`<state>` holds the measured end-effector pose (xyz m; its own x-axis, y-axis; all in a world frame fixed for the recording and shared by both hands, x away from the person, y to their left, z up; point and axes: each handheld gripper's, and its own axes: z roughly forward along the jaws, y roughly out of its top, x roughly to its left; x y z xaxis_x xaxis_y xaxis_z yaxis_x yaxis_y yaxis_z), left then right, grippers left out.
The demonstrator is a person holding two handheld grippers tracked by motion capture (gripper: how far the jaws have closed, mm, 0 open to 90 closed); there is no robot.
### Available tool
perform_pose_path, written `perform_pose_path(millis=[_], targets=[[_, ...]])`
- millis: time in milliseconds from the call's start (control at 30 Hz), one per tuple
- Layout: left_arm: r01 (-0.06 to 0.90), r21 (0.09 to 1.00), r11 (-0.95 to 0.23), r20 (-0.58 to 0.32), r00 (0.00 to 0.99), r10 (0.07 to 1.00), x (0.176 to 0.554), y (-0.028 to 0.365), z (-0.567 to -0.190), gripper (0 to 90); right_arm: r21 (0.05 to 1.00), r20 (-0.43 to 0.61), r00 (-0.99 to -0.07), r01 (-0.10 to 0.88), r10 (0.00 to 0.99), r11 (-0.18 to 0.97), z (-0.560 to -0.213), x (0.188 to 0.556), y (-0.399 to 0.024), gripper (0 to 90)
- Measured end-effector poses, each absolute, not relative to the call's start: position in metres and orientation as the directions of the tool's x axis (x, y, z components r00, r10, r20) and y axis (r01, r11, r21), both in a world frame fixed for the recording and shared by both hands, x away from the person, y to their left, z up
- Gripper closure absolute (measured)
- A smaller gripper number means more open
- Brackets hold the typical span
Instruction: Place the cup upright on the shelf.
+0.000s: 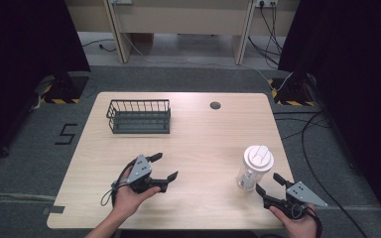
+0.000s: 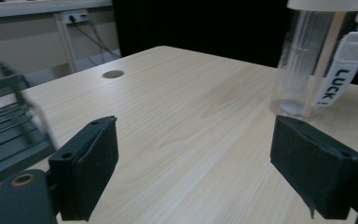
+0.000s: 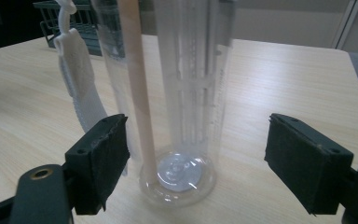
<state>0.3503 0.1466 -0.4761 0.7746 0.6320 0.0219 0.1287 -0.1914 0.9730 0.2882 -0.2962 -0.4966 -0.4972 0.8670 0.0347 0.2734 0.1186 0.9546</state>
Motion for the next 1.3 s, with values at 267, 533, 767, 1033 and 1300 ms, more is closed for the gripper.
perform_pose_path(millis=[267,533,767,1033,1300], targets=[[0.092,0.974,-0.208,0.036,0.842,0.539,0.364,0.094,-0.476,14.6,0.957,0.042,-0.469,0.272,0.882,0.099,-0.497,0.283,-0.304,21.4],[0.098,0.974,-0.204,0.008,0.888,0.46,0.37,0.053,-0.482,14.5,0.957,0.051,-0.444,0.277,0.895,0.082,-0.499,0.28,-0.309,21.2],[0.069,0.973,-0.22,0.025,0.917,0.399,0.367,0.022,-0.487,14.5,0.958,0.058,-0.407,0.279,0.912,0.063,-0.5,0.277,-0.313,20.6],[0.037,0.974,-0.225,0.048,0.932,0.359,0.364,-0.007,-0.49,14.4,0.959,0.068,-0.382,0.281,0.922,0.046,-0.502,0.275,-0.318,20.6],[0.036,0.974,-0.224,0.047,0.934,0.354,0.364,-0.031,-0.495,14.3,0.959,0.076,-0.368,0.28,0.927,0.032,-0.502,0.274,-0.321,20.7]])
